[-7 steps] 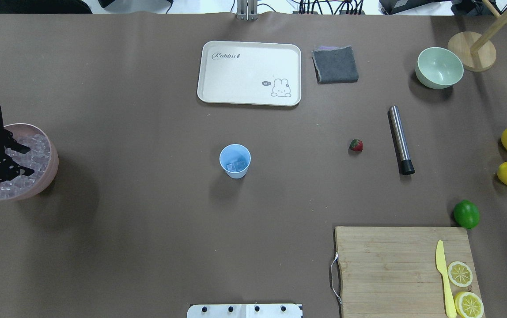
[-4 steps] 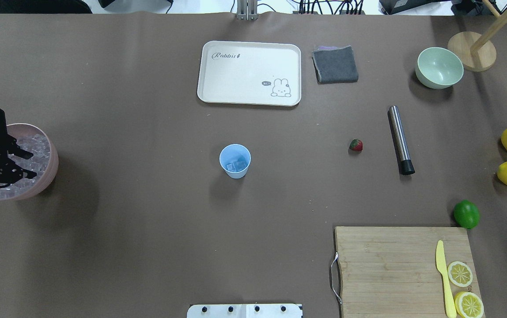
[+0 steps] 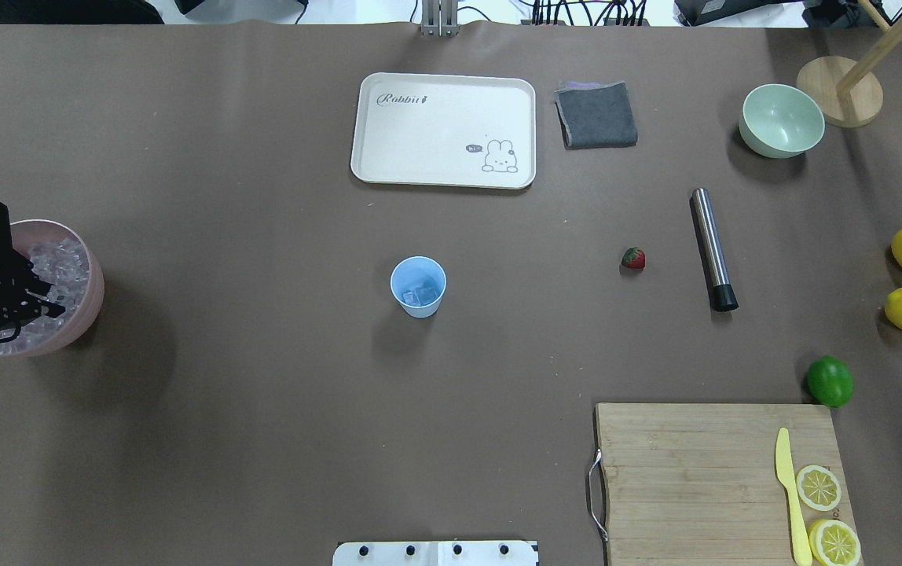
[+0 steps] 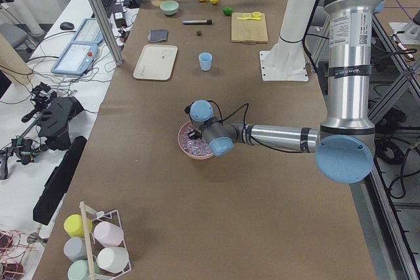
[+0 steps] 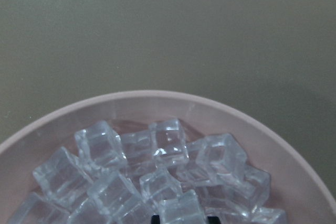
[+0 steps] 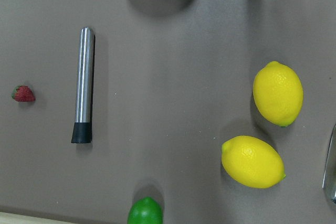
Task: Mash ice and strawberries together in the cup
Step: 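Close the left gripper on a third ice cube in the bowl, then carry the ice cube with the left gripper over the light-blue cup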
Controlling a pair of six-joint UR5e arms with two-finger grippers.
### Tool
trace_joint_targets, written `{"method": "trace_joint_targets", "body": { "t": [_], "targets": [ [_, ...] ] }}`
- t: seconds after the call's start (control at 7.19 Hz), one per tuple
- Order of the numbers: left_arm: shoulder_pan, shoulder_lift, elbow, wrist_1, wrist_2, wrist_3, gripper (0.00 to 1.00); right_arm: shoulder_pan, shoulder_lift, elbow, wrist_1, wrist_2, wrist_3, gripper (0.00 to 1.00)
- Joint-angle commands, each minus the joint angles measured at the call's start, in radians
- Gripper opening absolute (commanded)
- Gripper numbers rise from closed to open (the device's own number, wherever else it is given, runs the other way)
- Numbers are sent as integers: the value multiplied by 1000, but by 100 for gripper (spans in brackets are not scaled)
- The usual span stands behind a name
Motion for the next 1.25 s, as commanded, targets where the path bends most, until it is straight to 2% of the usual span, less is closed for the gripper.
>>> {"method": "trace_joint_targets", "body": {
  "t": [0.0, 0.14, 0.42, 0.83, 1.11],
  "targets": [
    [-28, -8, -4, 7, -72, -2, 0, 0, 4, 0, 0, 0, 0, 100],
    [-78, -17, -4, 13, -118, -2, 0, 0, 7, 0, 0, 0, 0, 100],
    [-117, -40, 3, 19, -136, -2, 0, 0, 9, 0, 0, 0, 0, 100],
    [-164, -213, 0, 189, -186, -13, 0, 0, 2, 0, 0, 9, 0, 100],
    [-155, -348, -4, 228, -188, -177, 0, 0, -1, 0, 0, 12, 0, 100]
  ]
}}
